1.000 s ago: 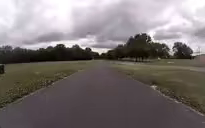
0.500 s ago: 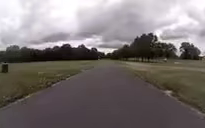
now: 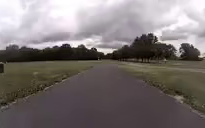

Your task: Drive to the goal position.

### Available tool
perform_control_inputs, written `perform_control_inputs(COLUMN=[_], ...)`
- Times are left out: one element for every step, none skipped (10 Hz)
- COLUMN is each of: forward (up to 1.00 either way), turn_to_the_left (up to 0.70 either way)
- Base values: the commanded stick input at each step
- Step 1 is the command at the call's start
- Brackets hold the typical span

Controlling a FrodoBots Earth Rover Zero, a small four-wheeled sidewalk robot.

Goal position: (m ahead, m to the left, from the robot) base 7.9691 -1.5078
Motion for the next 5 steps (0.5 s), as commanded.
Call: perform_control_inputs(forward=[0.70,0.70,0.70,0.70,0.70], turn_to_the_left=[0.00,0.00,0.00,0.00,0.00])
